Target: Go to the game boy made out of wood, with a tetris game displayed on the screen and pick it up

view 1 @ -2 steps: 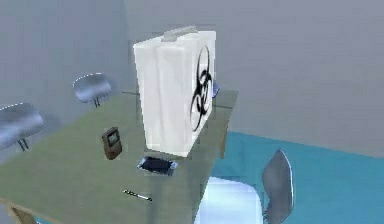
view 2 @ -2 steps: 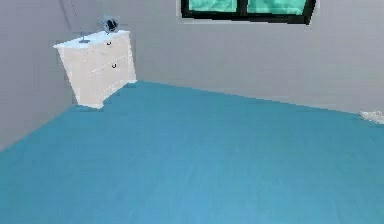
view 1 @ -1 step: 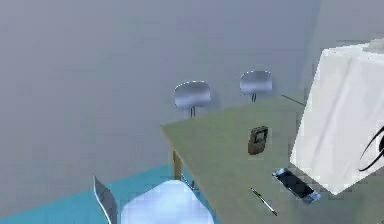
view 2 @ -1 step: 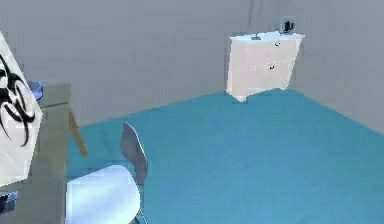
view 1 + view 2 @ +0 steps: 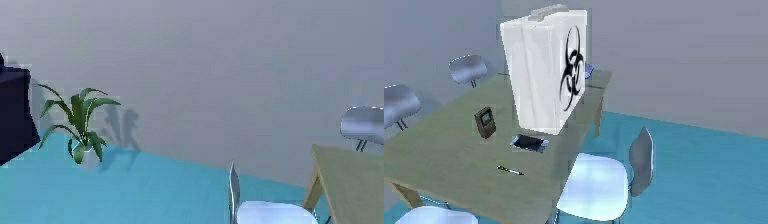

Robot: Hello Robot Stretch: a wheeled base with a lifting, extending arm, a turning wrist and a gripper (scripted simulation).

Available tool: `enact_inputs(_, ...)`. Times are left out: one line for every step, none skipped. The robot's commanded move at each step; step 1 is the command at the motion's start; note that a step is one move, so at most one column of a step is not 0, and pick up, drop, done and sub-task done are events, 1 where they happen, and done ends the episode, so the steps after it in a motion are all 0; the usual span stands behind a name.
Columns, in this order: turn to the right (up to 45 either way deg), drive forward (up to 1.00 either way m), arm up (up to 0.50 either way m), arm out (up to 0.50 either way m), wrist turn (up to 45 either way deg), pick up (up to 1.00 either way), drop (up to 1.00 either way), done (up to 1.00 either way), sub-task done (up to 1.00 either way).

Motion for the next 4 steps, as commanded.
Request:
enact_inputs(-21.0,0.0,0.0,0.0,0.0,0.0,0.0,0.0,0.0)
enact_inputs(33.0,0.0,0.0,0.0,0.0,0.0,0.0,0.0,0.0)
enact_inputs(0.0,0.25,0.0,0.0,0.0,0.0,0.0,0.0,0.0)
enact_inputs(-21.0,0.0,0.0,0.0,0.0,0.0,0.0,0.0,0.0)
